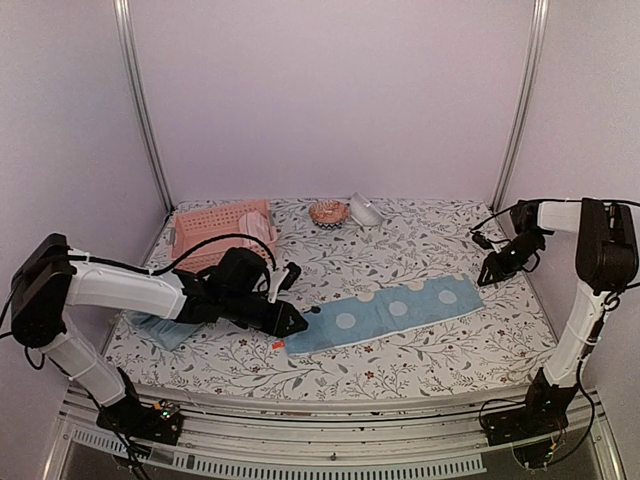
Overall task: Roll the towels
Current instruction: Pick up the towel from the center of the board.
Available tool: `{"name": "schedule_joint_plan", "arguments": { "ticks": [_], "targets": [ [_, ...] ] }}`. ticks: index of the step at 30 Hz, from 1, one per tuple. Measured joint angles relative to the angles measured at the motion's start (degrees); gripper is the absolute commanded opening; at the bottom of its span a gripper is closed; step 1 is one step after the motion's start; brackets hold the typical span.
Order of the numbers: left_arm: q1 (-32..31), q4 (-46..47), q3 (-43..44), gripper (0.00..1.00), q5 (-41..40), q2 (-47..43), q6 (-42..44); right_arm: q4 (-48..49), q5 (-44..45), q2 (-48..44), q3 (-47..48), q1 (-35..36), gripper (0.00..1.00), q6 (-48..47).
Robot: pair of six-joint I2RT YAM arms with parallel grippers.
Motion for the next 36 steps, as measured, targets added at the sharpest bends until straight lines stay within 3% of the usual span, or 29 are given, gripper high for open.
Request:
{"name": "schedule_joint_plan", "arguments": {
  "ticks": [9,36],
  "targets": [
    [0.0,-0.1,0.0,0.22,-1.6,0.3,0.0,-0.2,0.8,3.7,0.2,3.9,0.31,1.4],
    [0.0,-0.6,0.0,0.22,-5.1,1.1,1.5,2.3,18.2,5.3,1.5,10.5,0.29,6.8]
  ]
}}
